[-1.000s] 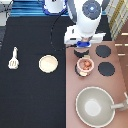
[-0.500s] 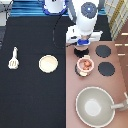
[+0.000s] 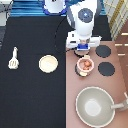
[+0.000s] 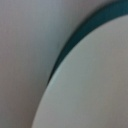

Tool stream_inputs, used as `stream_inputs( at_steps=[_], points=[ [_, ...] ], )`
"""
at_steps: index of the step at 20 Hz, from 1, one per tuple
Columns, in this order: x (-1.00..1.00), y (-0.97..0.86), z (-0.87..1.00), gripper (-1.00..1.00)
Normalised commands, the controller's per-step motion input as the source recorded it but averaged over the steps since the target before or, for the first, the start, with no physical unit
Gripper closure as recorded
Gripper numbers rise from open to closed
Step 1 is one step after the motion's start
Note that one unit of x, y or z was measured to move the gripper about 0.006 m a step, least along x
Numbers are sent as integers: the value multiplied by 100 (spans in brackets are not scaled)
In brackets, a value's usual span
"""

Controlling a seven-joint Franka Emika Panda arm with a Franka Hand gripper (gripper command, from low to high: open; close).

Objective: Take the lid off the pot, put the pot on the plate, and use the tool to push the pot to the front of the table.

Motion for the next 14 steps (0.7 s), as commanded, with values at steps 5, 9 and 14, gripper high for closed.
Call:
stream_inputs(
  at_steps=[5, 9, 14],
  points=[
    [-3, 10, 20, -100],
    [-15, 1, 39, -100],
    [-31, 0, 77, -100]
  ],
)
